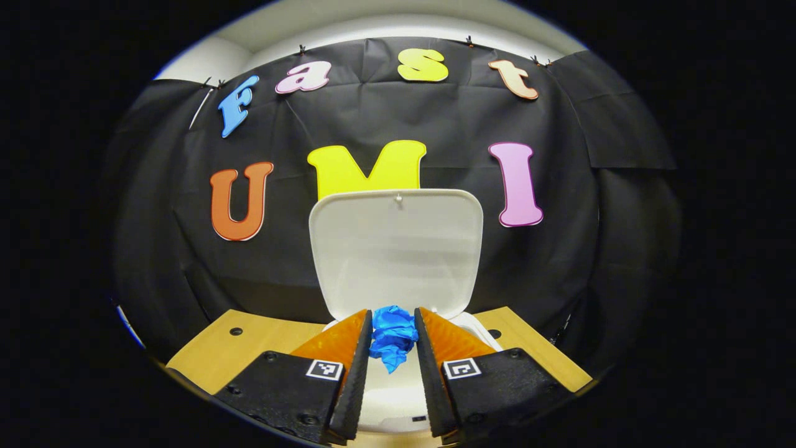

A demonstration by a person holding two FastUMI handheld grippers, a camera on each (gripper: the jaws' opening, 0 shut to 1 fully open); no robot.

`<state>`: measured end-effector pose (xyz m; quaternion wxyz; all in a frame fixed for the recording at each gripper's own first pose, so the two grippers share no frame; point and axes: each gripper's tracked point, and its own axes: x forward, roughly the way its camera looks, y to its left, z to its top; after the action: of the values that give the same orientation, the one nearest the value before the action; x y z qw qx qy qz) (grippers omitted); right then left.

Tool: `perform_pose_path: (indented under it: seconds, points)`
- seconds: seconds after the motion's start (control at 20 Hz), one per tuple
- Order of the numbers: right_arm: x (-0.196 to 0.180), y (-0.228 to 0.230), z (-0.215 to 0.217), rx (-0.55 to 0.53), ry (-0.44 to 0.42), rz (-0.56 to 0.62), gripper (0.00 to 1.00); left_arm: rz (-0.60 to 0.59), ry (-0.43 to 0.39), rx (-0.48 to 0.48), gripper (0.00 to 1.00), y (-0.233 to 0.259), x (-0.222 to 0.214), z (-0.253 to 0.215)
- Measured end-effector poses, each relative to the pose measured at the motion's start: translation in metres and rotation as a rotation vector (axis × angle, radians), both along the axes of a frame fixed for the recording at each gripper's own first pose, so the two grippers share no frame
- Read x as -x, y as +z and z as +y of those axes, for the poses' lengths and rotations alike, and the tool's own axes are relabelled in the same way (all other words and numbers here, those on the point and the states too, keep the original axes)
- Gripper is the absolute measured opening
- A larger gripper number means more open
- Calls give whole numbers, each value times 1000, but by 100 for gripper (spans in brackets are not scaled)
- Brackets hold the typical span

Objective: Press the lid of the desktop garbage bin to open it, pick up the crumpled paper on the desktop and throw it into the bin, then pick up the pop can on the desktop and drop it into the bin, and finally close the garbage bin lid.

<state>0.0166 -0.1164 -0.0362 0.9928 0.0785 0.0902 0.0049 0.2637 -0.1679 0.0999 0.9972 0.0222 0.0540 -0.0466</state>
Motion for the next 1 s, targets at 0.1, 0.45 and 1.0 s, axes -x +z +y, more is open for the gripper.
perform_pose_path:
  seconds: [0.1,0.45,1.0]
  points:
    - [-1,0,-1,-27,8,4,79,28,-57,58,45,-13,-10,-11]
    - [-6,-9,1,-24,18,28,80,-37,-60,18,97,-9,-11,-6]
    - [-3,-8,11,43,-10,2,80,-163,-49,-16,99,6,100,36]
